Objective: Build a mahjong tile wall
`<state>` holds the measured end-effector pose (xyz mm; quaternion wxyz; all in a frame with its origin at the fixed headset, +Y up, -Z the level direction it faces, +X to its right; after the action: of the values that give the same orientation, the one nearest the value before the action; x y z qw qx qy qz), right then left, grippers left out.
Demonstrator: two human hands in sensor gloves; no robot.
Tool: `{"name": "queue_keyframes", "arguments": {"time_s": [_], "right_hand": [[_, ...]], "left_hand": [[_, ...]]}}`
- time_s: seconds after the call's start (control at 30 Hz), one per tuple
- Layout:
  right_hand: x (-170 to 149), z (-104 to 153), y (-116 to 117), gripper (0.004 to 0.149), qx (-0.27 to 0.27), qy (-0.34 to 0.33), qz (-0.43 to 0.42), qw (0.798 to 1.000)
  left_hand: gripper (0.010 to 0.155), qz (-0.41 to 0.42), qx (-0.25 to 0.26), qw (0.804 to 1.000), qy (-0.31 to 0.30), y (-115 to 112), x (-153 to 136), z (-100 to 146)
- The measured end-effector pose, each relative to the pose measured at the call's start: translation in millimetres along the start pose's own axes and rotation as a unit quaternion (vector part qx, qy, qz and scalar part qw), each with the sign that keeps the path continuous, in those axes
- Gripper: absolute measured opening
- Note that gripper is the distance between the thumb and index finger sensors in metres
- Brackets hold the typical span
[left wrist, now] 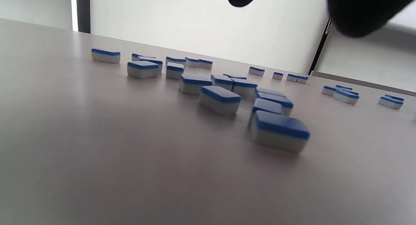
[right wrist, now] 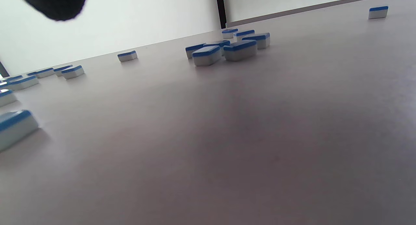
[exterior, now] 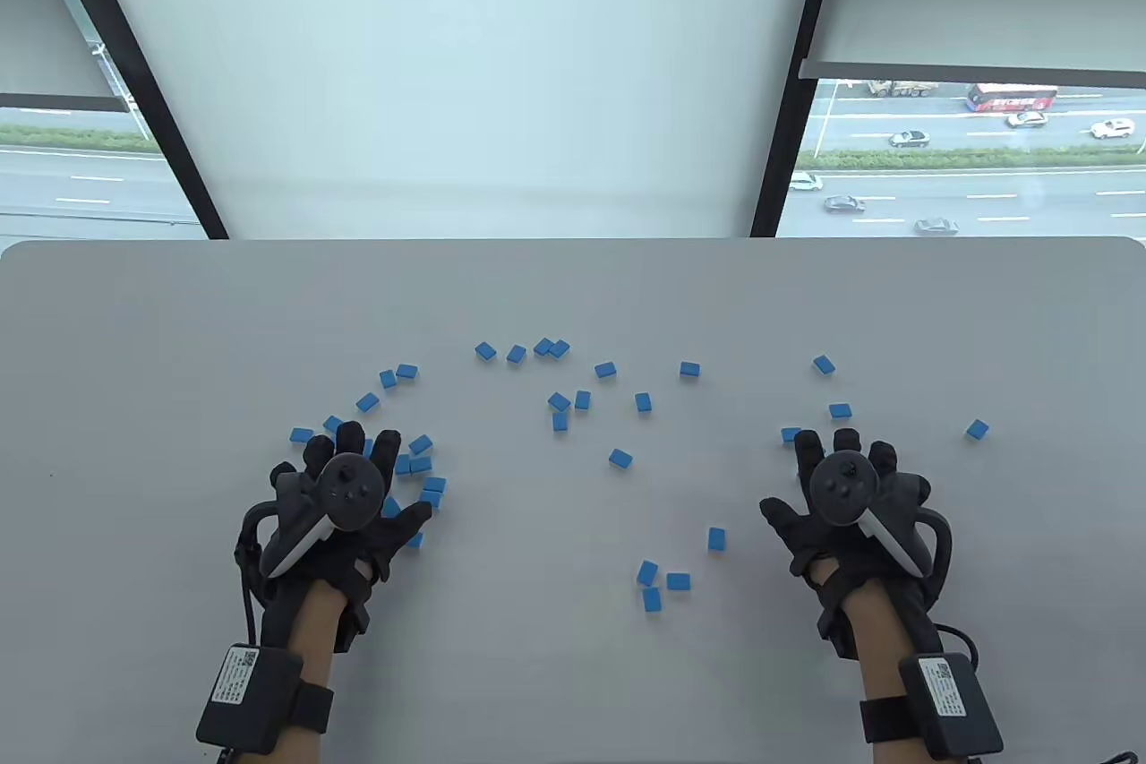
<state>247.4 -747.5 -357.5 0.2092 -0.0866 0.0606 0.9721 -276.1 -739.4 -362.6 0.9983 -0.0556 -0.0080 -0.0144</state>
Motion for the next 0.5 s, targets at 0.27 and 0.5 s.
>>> {"name": "queue_keyframes", "arguments": {"time_s": [0.27, 0.5], "right_hand": [[-2.9, 1.3, -0.9, 0.084, -0.003, 0.007, -0.001, 1.0], [-2.9, 0.2, -0.7, 0.084, -0.006, 0.002, -0.004, 1.0]], "left_hand": [[0.089, 0.0, -0.001, 1.0, -0.004, 0.8, 1.1, -2.3], [0.088, 0.005, -0.006, 1.0, -0.01, 0.0, 1.8, -2.9]]}}
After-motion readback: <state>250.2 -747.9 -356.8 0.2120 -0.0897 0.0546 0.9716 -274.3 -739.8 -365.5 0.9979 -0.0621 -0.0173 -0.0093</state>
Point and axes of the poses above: the tracker on the back of each hand, its own x axis roughly to the thumb side, its own z axis roughly from the fingertips to the wrist, y = z × x, the point moved 1 cm from there along -z, roughly from the wrist to the fingertips, and after that the axes turned 11 degrees about -z, right-handed, at the moved point
